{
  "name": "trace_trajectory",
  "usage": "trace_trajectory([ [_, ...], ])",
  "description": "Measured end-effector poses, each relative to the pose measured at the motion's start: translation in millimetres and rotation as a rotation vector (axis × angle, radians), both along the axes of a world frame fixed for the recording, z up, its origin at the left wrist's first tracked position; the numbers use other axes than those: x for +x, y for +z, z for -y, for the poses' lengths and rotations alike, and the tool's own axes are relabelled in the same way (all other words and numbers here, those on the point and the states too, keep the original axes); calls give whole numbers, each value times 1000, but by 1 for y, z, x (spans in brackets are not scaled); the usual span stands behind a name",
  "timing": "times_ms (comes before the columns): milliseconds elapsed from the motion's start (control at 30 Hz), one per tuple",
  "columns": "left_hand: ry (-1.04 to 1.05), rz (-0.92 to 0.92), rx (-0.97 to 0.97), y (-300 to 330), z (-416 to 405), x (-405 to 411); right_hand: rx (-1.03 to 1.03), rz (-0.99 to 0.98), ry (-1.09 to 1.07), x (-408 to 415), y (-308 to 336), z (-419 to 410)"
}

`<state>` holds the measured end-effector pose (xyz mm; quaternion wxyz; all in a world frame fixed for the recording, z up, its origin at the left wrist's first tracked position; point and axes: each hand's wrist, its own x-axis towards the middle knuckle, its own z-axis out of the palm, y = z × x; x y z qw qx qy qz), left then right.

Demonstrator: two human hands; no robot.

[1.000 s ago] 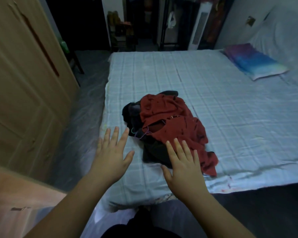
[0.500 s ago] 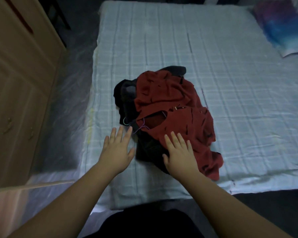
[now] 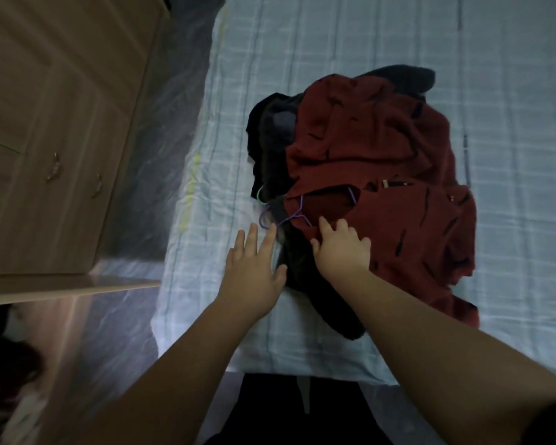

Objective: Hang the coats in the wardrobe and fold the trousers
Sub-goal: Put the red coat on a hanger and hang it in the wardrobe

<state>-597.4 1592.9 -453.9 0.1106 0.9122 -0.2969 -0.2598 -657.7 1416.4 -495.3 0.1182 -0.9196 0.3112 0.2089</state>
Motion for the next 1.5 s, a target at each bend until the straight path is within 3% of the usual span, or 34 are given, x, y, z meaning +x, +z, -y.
trace_trajectory([
  [267, 16, -28, 22, -18, -5, 2, -10, 70, 170, 21, 7, -3],
  [600, 42, -18, -4, -20, -11, 25, 170, -31, -87, 59, -16, -13],
  [767, 72, -1, -77, -6, -14, 28, 145, 79, -100, 42, 4, -21],
  [1067, 171, 49, -237, 72, -16, 34, -8, 546, -192, 13, 84, -1],
  [1167, 149, 54, -263, 102, 7, 35, 84, 677, -234, 0, 124, 29],
  [1267, 60, 94, -325, 135, 45, 37, 268, 774, -268, -17, 165, 71],
  [1500, -327, 235, -466, 239, 155, 36, 378, 853, -279, -65, 295, 156],
])
